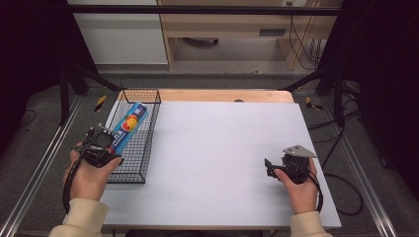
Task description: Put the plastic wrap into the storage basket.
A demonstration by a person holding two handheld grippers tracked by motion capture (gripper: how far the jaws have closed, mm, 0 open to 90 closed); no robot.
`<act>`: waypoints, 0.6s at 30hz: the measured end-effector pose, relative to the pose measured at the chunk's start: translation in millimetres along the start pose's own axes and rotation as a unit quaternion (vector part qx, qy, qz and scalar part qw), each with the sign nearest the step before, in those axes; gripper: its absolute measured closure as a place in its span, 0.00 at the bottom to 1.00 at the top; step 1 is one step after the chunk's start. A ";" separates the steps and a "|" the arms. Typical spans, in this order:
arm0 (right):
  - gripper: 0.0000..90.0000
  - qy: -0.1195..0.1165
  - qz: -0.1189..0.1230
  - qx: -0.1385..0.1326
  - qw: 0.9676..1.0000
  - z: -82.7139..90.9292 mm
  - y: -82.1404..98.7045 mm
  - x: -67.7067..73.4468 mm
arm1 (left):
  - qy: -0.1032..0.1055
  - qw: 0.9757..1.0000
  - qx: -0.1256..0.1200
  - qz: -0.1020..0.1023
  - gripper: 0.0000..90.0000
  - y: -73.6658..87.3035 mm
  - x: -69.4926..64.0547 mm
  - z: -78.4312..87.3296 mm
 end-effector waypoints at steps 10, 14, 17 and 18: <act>0.08 -0.003 -0.001 0.001 1.000 -0.5 -0.1 0.4 | -0.001 1.000 0.026 -0.007 0.35 -2.4 -2.7 -11.0; 0.08 -0.004 0.000 0.000 1.000 -0.6 -0.4 1.1 | 0.002 0.999 0.034 -0.010 0.35 -3.7 -4.0 -14.2; 0.08 -0.005 0.000 0.000 1.000 -1.1 -0.3 1.4 | 0.003 0.999 0.040 -0.009 0.35 -5.4 -3.4 -16.5; 0.08 -0.005 0.000 0.000 1.000 -1.1 -0.3 1.4 | 0.003 0.999 0.040 -0.009 0.35 -5.4 -3.4 -16.5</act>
Point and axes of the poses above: each handheld gripper's, and its own axes: z roughly backward along the jaws, y roughly out of its underside, x roughly to its left, the point moved 2 cm from there along -z, roughly forward along the jaws, and after that the axes turned 8 degrees about -x, right-handed, at the moved point
